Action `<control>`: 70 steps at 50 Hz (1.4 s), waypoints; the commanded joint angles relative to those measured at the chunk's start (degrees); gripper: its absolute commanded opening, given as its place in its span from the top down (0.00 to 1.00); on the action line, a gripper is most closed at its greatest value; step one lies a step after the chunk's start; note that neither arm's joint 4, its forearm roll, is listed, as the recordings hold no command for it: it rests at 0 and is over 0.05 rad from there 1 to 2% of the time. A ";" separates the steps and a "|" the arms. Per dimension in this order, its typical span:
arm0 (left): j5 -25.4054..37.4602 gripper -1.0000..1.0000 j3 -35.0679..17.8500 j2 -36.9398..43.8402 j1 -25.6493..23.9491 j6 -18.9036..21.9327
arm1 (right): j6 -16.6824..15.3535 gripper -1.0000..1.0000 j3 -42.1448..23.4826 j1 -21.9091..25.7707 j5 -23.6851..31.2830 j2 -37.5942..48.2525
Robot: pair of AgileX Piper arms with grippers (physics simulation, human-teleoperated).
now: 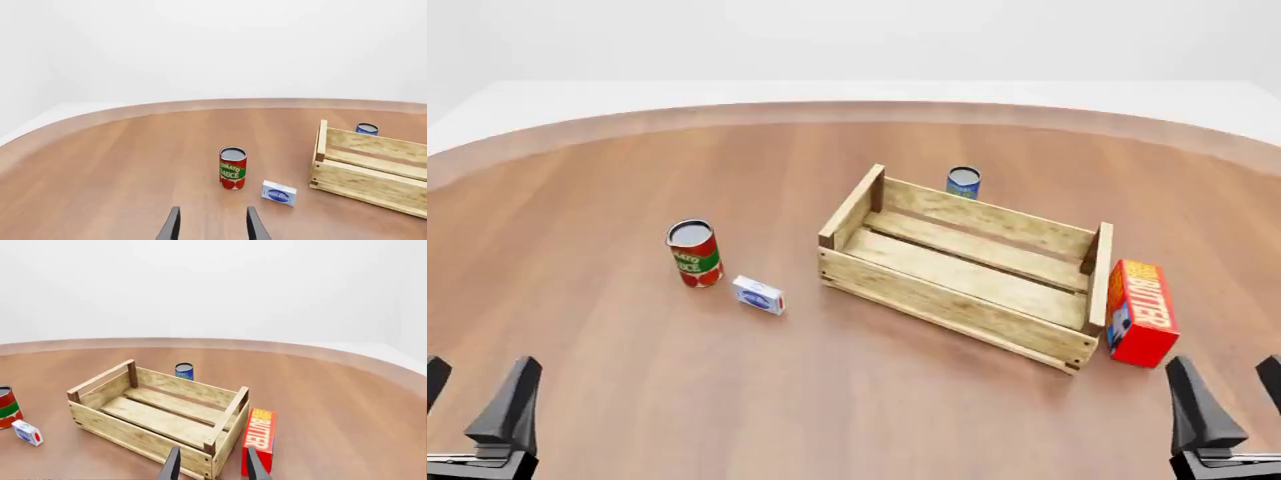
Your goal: Pick up the butter and put it in the tray.
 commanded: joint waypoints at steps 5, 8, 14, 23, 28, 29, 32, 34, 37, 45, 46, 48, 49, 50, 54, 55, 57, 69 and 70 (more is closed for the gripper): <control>0.00 0.00 0.00 0.00 0.00 0.00 | -0.40 0.00 -0.14 0.26 0.30 0.15; 0.00 0.00 0.00 0.00 0.00 0.00 | -0.37 0.00 -0.19 0.58 0.15 0.41; 0.00 0.00 0.00 0.00 0.00 0.00 | -1.01 0.00 -0.12 0.18 -1.17 2.09; 0.00 0.00 0.00 0.00 0.00 0.00 | -2.36 0.00 -0.04 -0.65 -5.74 6.98; 0.00 0.00 0.00 0.00 0.00 0.00 | -2.51 0.00 0.03 -1.11 -7.39 8.58; 0.00 0.00 0.00 0.00 0.00 0.00 | -2.60 0.00 0.04 -1.21 -7.73 9.00; 0.00 0.00 0.00 0.00 0.00 0.00 | -2.83 0.00 0.08 -1.68 -8.38 9.90; 0.00 0.00 0.00 0.00 0.00 0.00 | -2.89 0.00 0.10 -1.83 -8.73 10.36; 0.00 0.00 0.00 0.00 0.00 0.00 | -2.75 0.00 0.14 -2.43 -9.68 11.63; 0.00 0.00 0.00 0.00 0.00 0.00 | -2.81 0.00 0.15 -4.04 -11.12 12.67; 0.00 0.00 0.00 0.00 0.00 0.00 | -2.79 0.00 0.15 -4.20 -11.21 12.81; 0.00 0.00 0.00 0.00 0.00 0.00 | -2.59 0.00 0.12 -4.60 -11.77 13.67; 0.00 0.00 0.00 0.00 0.00 0.00 | -2.47 0.00 0.13 -4.84 -12.25 14.31; 0.00 0.00 0.00 0.00 0.00 0.00 | -2.43 0.00 0.13 -5.02 -12.62 14.73; 0.00 0.00 0.00 0.00 0.00 0.00 | -2.27 0.00 0.14 -5.63 -14.59 17.14; 0.00 0.00 0.00 0.00 0.00 0.00 | -2.18 0.00 0.14 -5.82 -14.99 17.52; 0.00 0.00 0.00 0.00 0.00 0.00 | -1.96 0.00 0.14 -6.15 -15.87 18.44; 0.00 0.00 0.00 0.00 0.00 0.00 | -1.34 0.00 0.15 -8.05 -22.23 26.06; 0.00 0.00 0.00 0.00 0.00 0.00 | -1.34 0.00 0.15 -8.05 -22.35 26.18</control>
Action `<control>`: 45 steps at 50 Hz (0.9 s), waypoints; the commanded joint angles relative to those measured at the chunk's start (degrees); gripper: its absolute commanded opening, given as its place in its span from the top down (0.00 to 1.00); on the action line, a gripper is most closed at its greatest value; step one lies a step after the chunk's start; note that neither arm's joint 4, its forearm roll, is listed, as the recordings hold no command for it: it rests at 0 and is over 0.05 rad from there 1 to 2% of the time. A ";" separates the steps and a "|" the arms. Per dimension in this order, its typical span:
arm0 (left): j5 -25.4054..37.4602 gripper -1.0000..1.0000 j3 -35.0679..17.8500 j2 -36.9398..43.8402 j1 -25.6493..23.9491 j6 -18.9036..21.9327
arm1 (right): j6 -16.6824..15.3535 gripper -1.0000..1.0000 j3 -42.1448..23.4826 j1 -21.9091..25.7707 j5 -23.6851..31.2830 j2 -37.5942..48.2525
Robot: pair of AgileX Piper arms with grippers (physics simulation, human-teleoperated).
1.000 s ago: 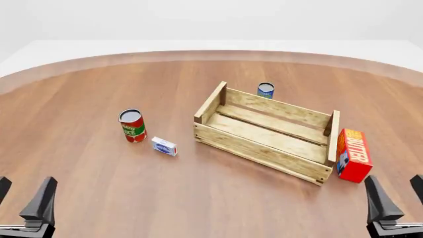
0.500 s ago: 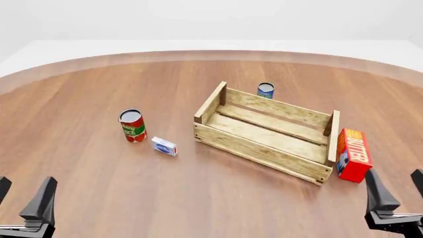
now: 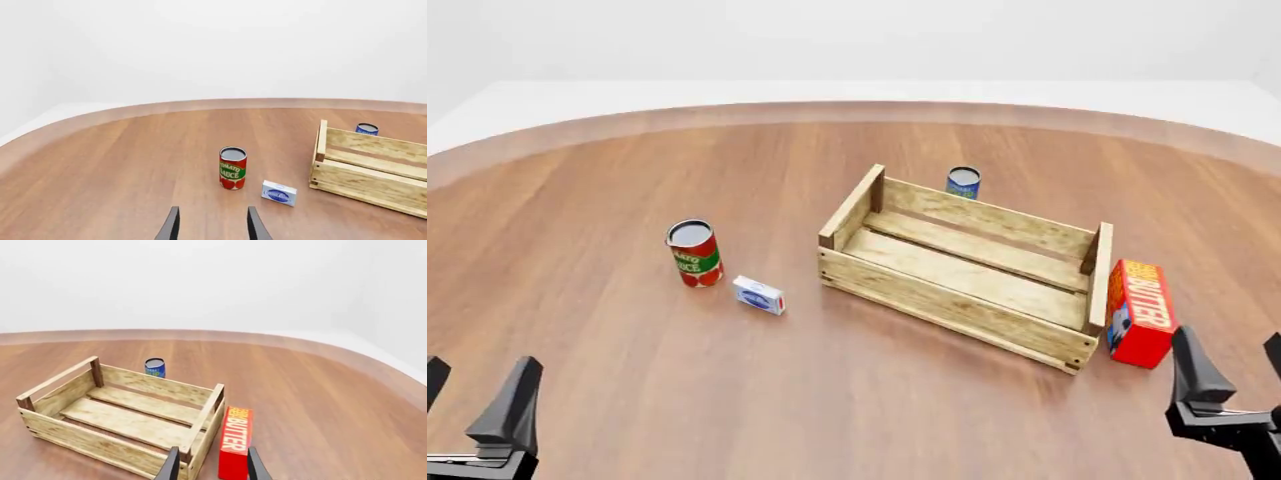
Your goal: Pick up the butter and put it in the tray.
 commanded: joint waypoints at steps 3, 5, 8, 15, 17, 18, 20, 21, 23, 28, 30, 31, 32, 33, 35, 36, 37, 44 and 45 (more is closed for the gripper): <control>0.00 0.00 0.00 0.00 0.00 0.00 | 0.61 0.00 0.01 -1.80 -7.98 9.20; 0.00 0.00 0.00 0.00 0.00 0.00 | 0.48 0.00 0.01 -1.87 -9.66 10.99; 0.00 0.00 0.00 0.00 0.00 0.00 | 0.07 0.00 0.01 -2.05 -12.10 13.82; 0.00 0.00 0.00 0.00 0.00 0.00 | 0.06 0.00 0.01 -2.60 -19.19 21.85; 0.00 0.00 0.00 0.00 0.00 0.00 | -0.09 0.00 0.01 -2.70 -20.79 23.54; 0.00 0.00 0.00 0.00 0.00 0.00 | -0.03 0.00 0.01 -2.84 -21.77 24.60; 0.00 0.00 0.00 0.00 0.00 0.00 | -0.05 0.00 0.01 -3.06 -23.70 26.62; 0.00 0.00 0.00 0.00 0.00 0.00 | -0.07 0.00 0.01 -3.15 -24.55 27.49; 0.00 0.00 0.00 0.00 0.00 0.00 | -0.04 0.00 0.01 -3.25 -26.87 30.01; 0.00 0.00 0.00 0.00 0.00 0.00 | -0.27 0.00 0.01 -3.64 -32.52 36.11; 0.00 0.00 0.00 0.00 0.00 0.00 | -0.51 0.00 0.01 -3.74 -33.91 37.65; 0.00 0.00 0.00 0.00 0.00 0.00 | -0.52 0.00 0.01 -3.84 -34.34 38.07; 0.00 0.00 0.00 0.00 0.00 0.00 | -0.50 0.00 0.01 -3.93 -35.22 39.06; 0.00 0.00 0.00 0.00 0.00 0.00 | -0.49 0.00 0.01 -4.02 -36.02 40.00; 0.00 0.00 0.00 0.00 0.00 0.00 | -0.41 0.00 0.01 -4.15 -37.40 41.64; 0.00 0.00 0.00 0.00 0.00 0.00 | -0.37 0.00 0.01 -4.24 -37.98 42.34; 0.00 0.00 0.00 0.00 0.00 0.00 | -0.33 0.00 0.01 -4.28 -38.34 42.76; 0.00 0.00 0.00 0.00 0.00 0.00 | -0.05 0.00 0.01 -4.94 -43.37 48.41; 0.00 0.00 0.00 0.00 0.00 0.00 | 0.02 0.00 0.01 -4.98 -44.87 50.07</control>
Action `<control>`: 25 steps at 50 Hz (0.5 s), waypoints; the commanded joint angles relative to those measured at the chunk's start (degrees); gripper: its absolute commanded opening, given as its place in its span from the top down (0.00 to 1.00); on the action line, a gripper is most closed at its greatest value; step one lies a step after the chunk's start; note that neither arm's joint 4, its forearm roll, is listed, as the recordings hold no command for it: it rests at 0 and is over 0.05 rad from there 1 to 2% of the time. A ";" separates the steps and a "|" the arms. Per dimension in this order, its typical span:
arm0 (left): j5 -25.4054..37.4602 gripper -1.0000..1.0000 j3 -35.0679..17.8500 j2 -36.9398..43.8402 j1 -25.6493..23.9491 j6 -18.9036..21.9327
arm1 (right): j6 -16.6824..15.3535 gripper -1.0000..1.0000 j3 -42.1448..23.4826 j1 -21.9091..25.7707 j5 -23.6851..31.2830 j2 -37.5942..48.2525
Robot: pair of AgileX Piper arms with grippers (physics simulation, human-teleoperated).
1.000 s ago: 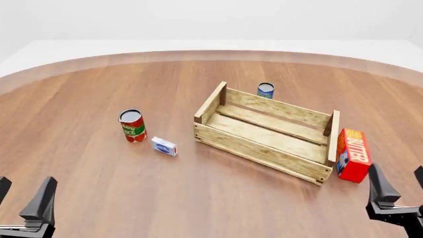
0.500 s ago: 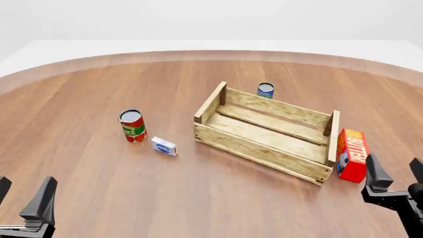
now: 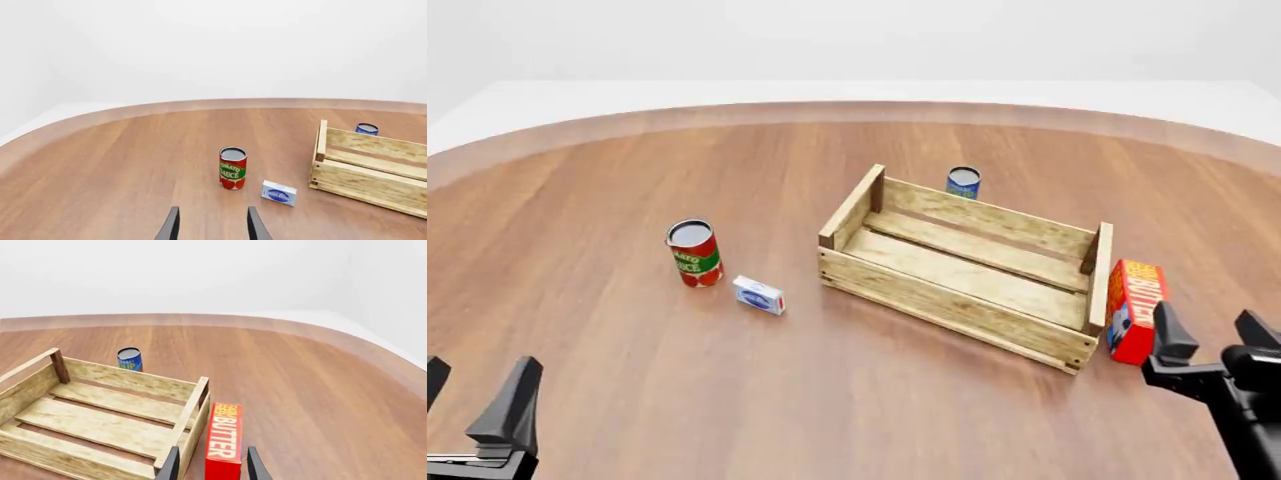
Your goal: Pick up the butter and put it in the tray.
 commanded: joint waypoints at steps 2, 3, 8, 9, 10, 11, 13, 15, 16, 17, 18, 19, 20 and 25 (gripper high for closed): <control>0.00 0.00 0.00 0.00 0.00 0.00 | 0.11 0.00 0.00 -1.00 -11.72 13.08; 0.00 0.00 0.00 0.00 0.00 0.00 | 0.11 0.00 0.00 -1.00 -11.96 13.32; 0.00 0.00 0.00 0.00 0.00 0.00 | 0.03 0.00 0.00 -1.50 -15.72 17.82; 0.00 0.00 0.00 0.00 0.00 0.00 | 0.06 0.00 0.00 -1.56 -15.80 17.96; 0.00 0.00 0.00 0.00 0.00 0.00 | 0.04 0.00 0.00 -1.60 -15.89 18.12; 0.00 0.00 0.00 0.00 0.00 0.00 | 0.04 0.00 0.00 -1.60 -15.90 18.13; 0.00 0.00 0.00 0.00 0.00 0.00 | 0.02 0.00 0.00 -1.73 -16.12 18.40; 0.00 0.00 0.00 0.00 0.00 0.00 | -0.09 0.00 0.00 -1.80 -16.53 19.39; 0.00 0.00 0.00 0.00 0.00 0.00 | 0.01 0.00 0.00 -1.67 -16.56 19.51; 0.00 0.00 0.00 0.00 0.00 0.00 | -0.06 0.00 0.00 -1.65 -16.58 19.64; 0.00 0.00 0.00 0.00 0.00 0.00 | -0.03 0.00 0.00 -1.57 -16.60 19.78; 0.00 0.00 0.00 0.00 0.00 0.00 | 0.00 0.00 0.00 -1.58 -16.61 19.87; 0.00 0.00 0.00 0.00 0.00 0.00 | 0.00 0.00 0.00 -1.58 -16.61 19.87; 0.00 0.00 0.00 0.00 0.00 0.00 | -0.04 0.00 0.00 -1.81 -16.62 20.30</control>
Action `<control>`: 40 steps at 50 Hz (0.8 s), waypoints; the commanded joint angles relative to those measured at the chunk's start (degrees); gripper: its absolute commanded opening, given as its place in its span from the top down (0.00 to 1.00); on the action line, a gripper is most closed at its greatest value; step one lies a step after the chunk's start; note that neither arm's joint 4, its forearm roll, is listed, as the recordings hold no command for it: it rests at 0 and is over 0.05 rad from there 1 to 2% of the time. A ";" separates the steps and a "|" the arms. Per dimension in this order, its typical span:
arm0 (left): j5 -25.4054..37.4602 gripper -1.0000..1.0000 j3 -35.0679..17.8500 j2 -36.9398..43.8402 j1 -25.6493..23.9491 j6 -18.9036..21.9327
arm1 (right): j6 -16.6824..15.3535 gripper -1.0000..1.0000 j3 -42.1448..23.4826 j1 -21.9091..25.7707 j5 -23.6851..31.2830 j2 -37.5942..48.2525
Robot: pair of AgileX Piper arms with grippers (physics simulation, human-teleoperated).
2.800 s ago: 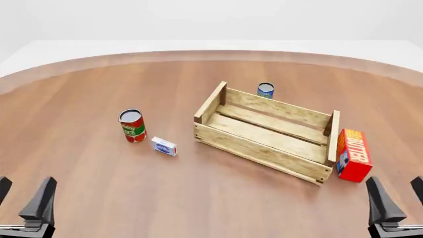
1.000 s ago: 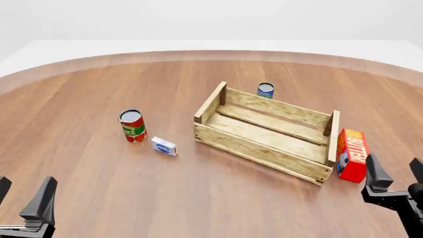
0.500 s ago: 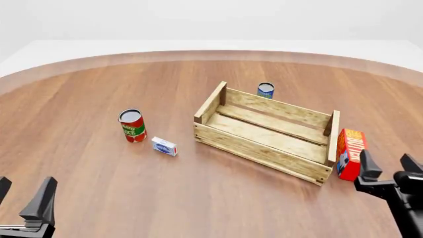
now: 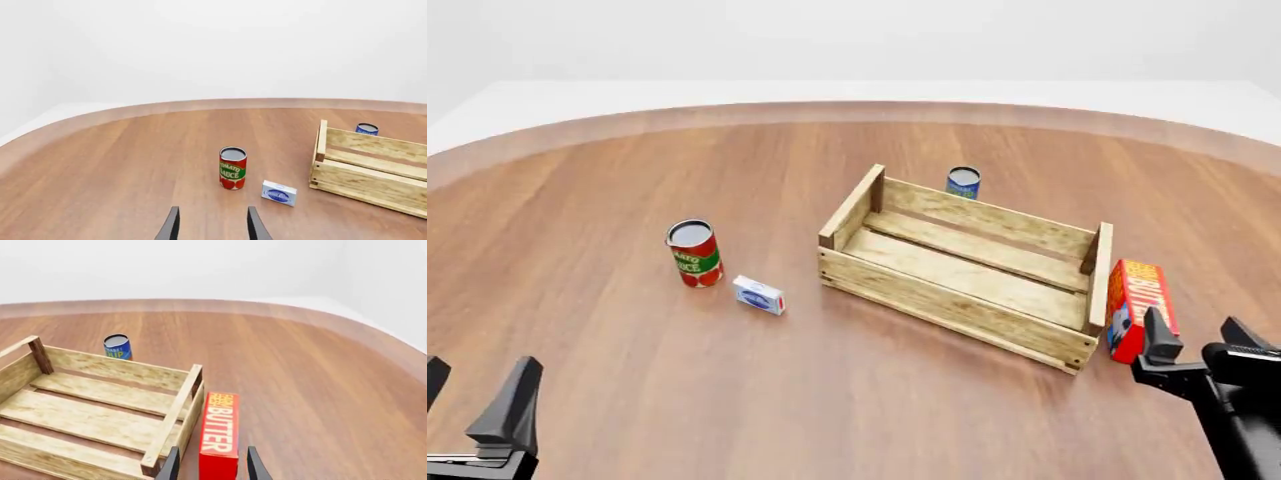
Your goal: Pick up the butter and put it in the tray.
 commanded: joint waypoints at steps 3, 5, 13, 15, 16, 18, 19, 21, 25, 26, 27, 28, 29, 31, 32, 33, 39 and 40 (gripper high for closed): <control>0.00 0.00 0.00 0.00 0.00 0.00 | -0.10 0.00 0.00 -0.45 -1.83 2.86; 0.00 0.00 0.00 0.00 0.00 0.00 | -0.07 0.00 -0.01 -0.54 -1.83 3.07; 0.00 0.00 0.00 0.00 0.00 0.00 | -0.19 0.00 -0.03 -0.57 -1.83 3.69; 0.00 0.00 0.00 0.00 0.00 0.00 | -0.08 0.00 -0.11 -0.60 -1.83 4.02; 0.00 0.00 0.00 0.00 0.00 0.00 | -0.17 0.00 -0.20 -0.54 -1.83 4.22; 0.00 0.00 0.00 0.00 0.00 0.00 | -0.25 0.00 -0.37 -0.58 -1.83 4.38; 0.00 0.00 0.00 0.00 0.00 0.00 | -0.33 0.00 -0.58 -0.61 -1.83 4.65; 0.00 0.00 0.00 0.00 0.00 0.00 | -0.26 0.00 -0.93 -0.75 -1.83 4.94; 0.00 0.00 0.00 0.00 0.00 0.00 | -0.25 0.00 -1.59 -0.70 -1.83 5.47; 0.00 0.00 0.00 0.00 0.00 0.00 | -0.31 0.00 -1.86 -0.63 -1.83 5.82; 0.00 0.00 0.00 0.00 0.00 0.00 | -0.38 0.00 -2.04 -0.56 -1.83 6.09; 0.00 0.00 0.00 0.00 0.00 0.00 | -0.38 0.00 -2.23 -0.52 -1.83 6.39; 0.00 0.00 0.00 0.00 0.00 0.00 | -0.36 0.00 -2.48 -0.47 -1.83 6.72; 0.00 0.00 0.00 0.00 0.00 0.00 | -0.44 0.00 -2.89 -0.47 -1.83 7.27; 0.00 0.00 0.00 0.00 0.00 0.00 | -0.41 0.00 -3.21 -0.40 -1.83 7.69; 0.00 0.00 0.00 0.00 0.00 0.00 | -0.42 0.00 -3.43 -0.33 -1.83 8.04; 0.00 0.00 0.00 0.00 0.00 0.00 | -0.25 0.00 -3.91 -0.41 -1.83 8.73; 0.00 0.00 0.00 0.00 0.00 0.00 | -0.25 0.00 -3.91 -0.41 -1.83 8.74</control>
